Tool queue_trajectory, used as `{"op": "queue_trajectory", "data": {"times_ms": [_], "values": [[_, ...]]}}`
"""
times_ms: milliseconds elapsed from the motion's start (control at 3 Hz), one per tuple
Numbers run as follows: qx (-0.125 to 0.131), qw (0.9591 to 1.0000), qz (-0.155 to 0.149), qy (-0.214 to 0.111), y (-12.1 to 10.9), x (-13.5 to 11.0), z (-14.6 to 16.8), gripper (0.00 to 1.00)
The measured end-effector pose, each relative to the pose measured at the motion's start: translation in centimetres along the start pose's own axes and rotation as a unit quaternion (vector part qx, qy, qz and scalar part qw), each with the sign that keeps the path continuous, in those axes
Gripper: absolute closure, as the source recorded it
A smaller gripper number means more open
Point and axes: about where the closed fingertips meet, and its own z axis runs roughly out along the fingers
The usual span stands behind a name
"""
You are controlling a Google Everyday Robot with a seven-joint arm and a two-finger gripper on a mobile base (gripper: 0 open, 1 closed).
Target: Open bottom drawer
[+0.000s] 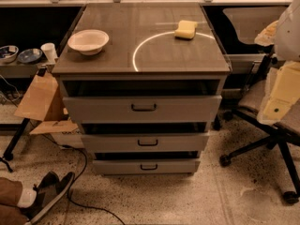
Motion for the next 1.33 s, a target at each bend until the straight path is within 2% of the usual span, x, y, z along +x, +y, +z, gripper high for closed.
{"op": "queue_trajectory", "data": {"times_ms": [333, 667, 1000, 1333], "values": [[0.005, 1.0000, -0.006, -0.006, 0.1, -0.1, -0.1, 0.00], [-0.009, 0.9985, -0.033, -0.043, 1.9, -0.5, 2.7, 0.00], [-0.037, 0.9914, -0.068, -0.105, 5.3, -1.7, 9.3, 0.00], [-0.070, 0.9790, -0.089, -0.169, 9.5, -3.6, 16.9, 0.00]]}}
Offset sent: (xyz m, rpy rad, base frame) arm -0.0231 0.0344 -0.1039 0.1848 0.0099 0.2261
